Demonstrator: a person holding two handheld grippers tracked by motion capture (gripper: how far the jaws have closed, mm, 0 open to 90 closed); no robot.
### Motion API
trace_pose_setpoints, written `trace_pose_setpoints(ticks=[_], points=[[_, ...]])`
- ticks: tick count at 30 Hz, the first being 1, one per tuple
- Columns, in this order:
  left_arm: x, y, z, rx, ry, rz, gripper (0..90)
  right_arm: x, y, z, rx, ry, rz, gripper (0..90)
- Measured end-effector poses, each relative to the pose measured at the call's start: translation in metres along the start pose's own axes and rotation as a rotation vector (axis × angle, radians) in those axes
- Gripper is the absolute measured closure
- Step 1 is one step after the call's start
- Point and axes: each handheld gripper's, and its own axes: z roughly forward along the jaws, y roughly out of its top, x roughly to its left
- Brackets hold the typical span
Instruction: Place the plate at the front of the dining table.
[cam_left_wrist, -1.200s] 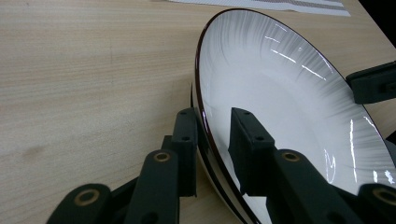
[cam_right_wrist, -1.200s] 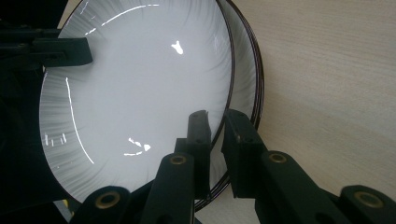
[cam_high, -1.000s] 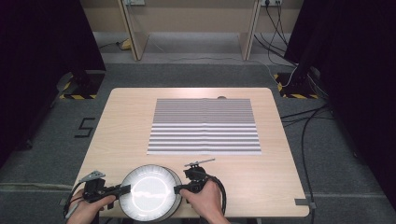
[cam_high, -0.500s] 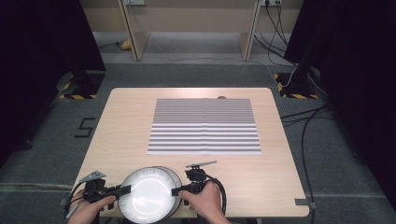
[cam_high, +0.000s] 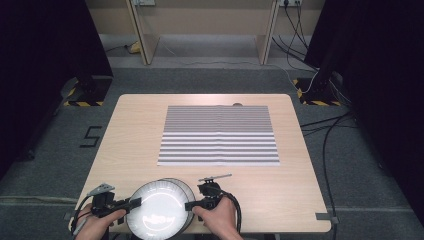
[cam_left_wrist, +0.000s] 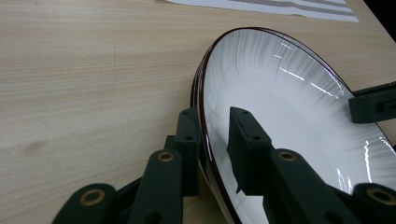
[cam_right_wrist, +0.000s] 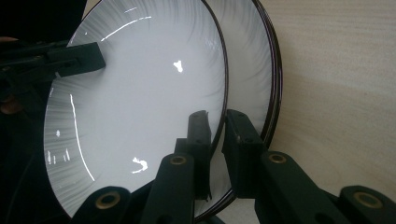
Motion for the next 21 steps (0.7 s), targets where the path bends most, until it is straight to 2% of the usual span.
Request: trace_pose_setpoints(ticks=[1, 2, 8, 10, 13, 15, 18, 21], points=[[0.000, 0.000, -0.001, -0.001, -0.001, -0.004, 74.5, 0.000, 0.000, 0.000, 0.000, 0.000, 0.000, 80.9], [0.001, 0.001, -0.001, -0.007, -0.003, -0.010, 75.1, 0.001, 0.000, 0.000, -0.006, -0.011, -0.024, 81.0], [0.000, 0.003, -0.004, -0.050, -0.008, -0.009, 79.9, -0.004, 0.005, 0.004, -0.121, -0.033, -0.032, 86.0], [0.000, 0.005, -0.002, -0.059, -0.020, -0.011, 80.6, -0.004, 0.007, 0.001, -0.151, -0.048, -0.068, 86.3], [0.000, 0.006, 0.002, -0.081, -0.032, 0.001, 80.8, -0.006, 0.009, -0.002, -0.178, -0.061, -0.094, 86.3], [0.000, 0.006, 0.003, -0.086, -0.030, 0.010, 80.7, -0.010, 0.007, -0.002, -0.196, -0.044, -0.088, 86.0], [0.000, 0.005, 0.004, -0.099, -0.036, 0.008, 80.9, -0.012, 0.007, -0.003, -0.192, -0.029, -0.092, 85.4], [0.000, 0.004, 0.003, -0.123, -0.047, 0.011, 81.8, -0.015, 0.008, -0.001, -0.195, 0.007, -0.091, 83.2]])
